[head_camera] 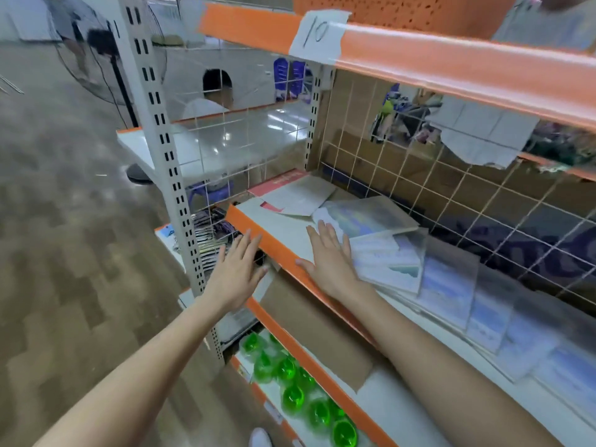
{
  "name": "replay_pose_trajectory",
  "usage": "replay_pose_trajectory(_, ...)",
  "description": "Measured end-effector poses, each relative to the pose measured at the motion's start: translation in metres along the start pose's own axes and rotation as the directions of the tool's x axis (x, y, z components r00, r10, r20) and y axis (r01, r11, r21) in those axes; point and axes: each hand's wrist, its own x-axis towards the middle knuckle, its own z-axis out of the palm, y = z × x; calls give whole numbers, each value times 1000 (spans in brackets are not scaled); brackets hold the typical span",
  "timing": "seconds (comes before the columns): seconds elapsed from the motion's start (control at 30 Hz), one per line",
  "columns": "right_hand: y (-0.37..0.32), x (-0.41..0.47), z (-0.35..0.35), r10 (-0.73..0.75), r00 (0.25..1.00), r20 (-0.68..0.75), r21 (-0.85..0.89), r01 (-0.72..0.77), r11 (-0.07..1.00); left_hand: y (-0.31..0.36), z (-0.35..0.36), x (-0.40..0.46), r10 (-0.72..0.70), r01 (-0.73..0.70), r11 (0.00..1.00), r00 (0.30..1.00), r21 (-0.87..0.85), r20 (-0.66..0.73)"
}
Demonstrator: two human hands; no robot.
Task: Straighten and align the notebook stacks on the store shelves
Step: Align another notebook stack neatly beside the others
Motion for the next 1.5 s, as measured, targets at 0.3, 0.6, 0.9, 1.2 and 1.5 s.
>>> replay_pose_trajectory(0.3, -18, 144, 23, 42, 998, 44, -9, -41, 999, -72, -5, 107, 29, -30, 997, 1000, -71, -9)
replay_pose_trajectory(0.6, -23, 206, 33, 97, 986, 137, -24, -95, 995, -98, 3, 199, 210, -191, 971, 969, -140, 134)
replay_pose_trajectory(0.9, -27, 204, 43, 212, 960, 183, -43, -208, 977, -106, 7, 246, 346, -361, 932, 852, -36, 393)
replay_pose_trajectory(1.2, -37, 174, 42, 206, 972, 112, -232, -176, 957, -105, 3, 233, 455, -469, 881, 805, -63, 381)
replay_pose_trajectory(1.5, -53, 128, 37, 235, 970, -64, -181, -243, 953, -99, 2, 219, 636, -667, 745, 704, -15, 316)
